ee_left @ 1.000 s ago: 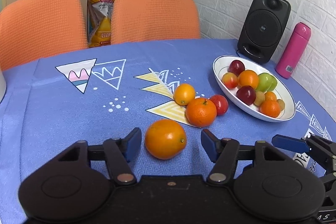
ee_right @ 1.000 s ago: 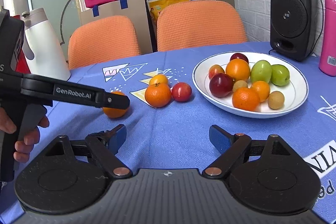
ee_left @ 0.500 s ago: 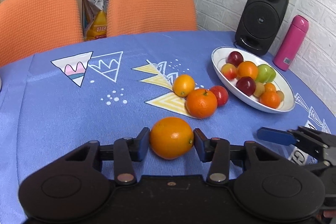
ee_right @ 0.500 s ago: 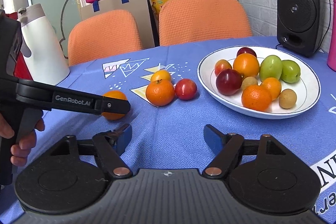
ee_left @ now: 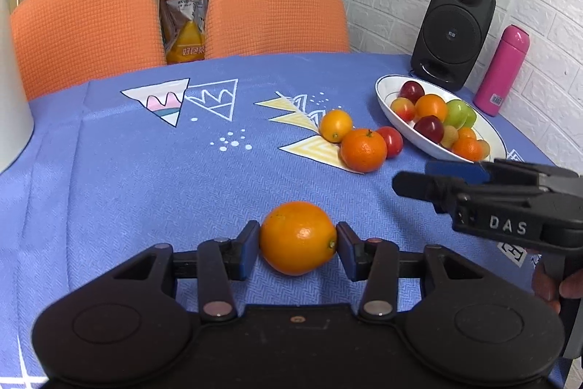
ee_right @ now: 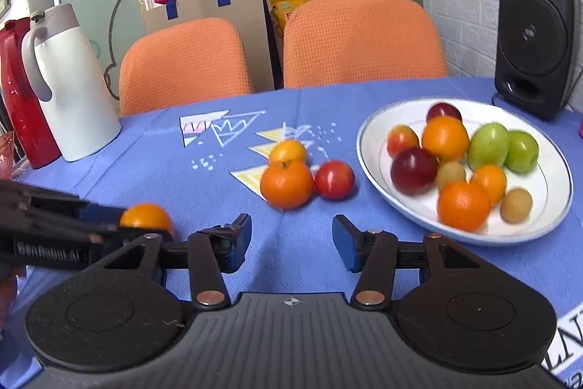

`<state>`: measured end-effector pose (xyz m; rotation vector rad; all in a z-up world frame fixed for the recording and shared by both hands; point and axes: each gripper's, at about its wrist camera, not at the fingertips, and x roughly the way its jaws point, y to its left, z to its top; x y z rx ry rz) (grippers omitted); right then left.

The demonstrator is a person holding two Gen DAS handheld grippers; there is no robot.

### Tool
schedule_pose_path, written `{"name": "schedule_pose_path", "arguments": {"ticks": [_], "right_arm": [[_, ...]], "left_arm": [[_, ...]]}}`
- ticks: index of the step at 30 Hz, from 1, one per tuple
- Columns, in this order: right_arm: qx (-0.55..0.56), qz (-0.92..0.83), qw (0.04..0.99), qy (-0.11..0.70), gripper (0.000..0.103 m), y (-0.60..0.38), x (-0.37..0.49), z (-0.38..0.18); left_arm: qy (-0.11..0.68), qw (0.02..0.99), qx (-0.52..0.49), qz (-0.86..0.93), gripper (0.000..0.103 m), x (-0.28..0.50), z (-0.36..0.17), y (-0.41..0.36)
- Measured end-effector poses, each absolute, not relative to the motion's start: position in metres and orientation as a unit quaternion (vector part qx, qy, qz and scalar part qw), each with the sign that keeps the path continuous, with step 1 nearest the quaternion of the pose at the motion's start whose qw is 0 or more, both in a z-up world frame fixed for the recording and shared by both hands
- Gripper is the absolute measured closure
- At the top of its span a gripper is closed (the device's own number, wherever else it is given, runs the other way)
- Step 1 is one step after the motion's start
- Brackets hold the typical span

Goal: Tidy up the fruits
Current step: 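Grasp the large orange with the left tool while the right tool grasps a mandarin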

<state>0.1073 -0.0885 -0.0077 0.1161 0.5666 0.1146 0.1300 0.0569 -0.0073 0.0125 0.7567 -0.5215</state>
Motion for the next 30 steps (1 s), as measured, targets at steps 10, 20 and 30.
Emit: {"name": "schedule_pose_path", "arguments": {"ticks": [10, 20, 30], "right_arm": [[0.022, 0.063, 0.965, 0.253, 0.019, -0.076, 0.131, 0.016], [-0.024, 0.066, 0.953, 0.293, 0.019, -0.059, 0.187, 0.0], [-0.025, 0.054, 0.949, 0.311, 0.042, -0.058, 0.196, -0.006]], "left_arm": [[0.359, 0.898, 0.002, -0.255, 0.0, 0.129, -0.009, 0.059], [0.358, 0.897, -0.004, -0.259, 0.0, 0.129, -0.009, 0.061], [0.36, 0.897, -0.003, -0.258, 0.0, 0.13, -0.013, 0.059]]}}
